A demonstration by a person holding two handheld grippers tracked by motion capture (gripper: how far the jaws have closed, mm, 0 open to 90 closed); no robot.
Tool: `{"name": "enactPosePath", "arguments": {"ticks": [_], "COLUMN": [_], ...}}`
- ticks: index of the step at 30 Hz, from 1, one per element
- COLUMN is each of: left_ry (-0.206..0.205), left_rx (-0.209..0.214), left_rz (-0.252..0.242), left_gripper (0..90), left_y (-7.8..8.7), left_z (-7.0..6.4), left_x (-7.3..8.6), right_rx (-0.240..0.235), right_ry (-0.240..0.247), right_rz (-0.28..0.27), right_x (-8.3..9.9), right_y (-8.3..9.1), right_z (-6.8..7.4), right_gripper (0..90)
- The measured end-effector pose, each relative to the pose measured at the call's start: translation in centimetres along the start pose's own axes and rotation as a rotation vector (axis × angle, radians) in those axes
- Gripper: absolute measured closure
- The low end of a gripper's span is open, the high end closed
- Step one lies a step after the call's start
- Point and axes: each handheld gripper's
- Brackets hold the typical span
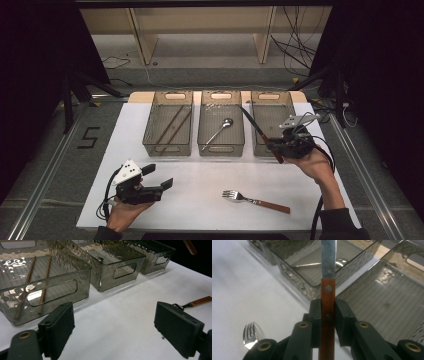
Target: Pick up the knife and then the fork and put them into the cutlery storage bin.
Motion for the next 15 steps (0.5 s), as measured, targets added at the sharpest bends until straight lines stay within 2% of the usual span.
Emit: {"name": "enactPosePath", "arguments": {"ticks": [9,15], "left_ry": [0.001,0.002], "left_rx": [-0.002,-0.002], "left_rz": [-0.003,-0.004], "left_gripper": [16.1,16.1], "left_y": [0.0,0.0], "left_z": [-0.1,0.0], "left_x": [0.0,0.0], "right_rx": [0.038,0.068], "right_ry": [-0.056,-0.098], "right_rz": [-0.044,-0.045], "right_x": [-1.4,-2.5], "right_y": [0.1,-0.3], "right_z": [-1.3,-2.7], "right_gripper": [77.1,77.1]}}
Point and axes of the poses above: each handheld gripper's, and its own axes: y roughly backward along the jaws, x roughly out of its underside, z roughly to its left, and after that the axes turned 10 degrees about -x, right-handed
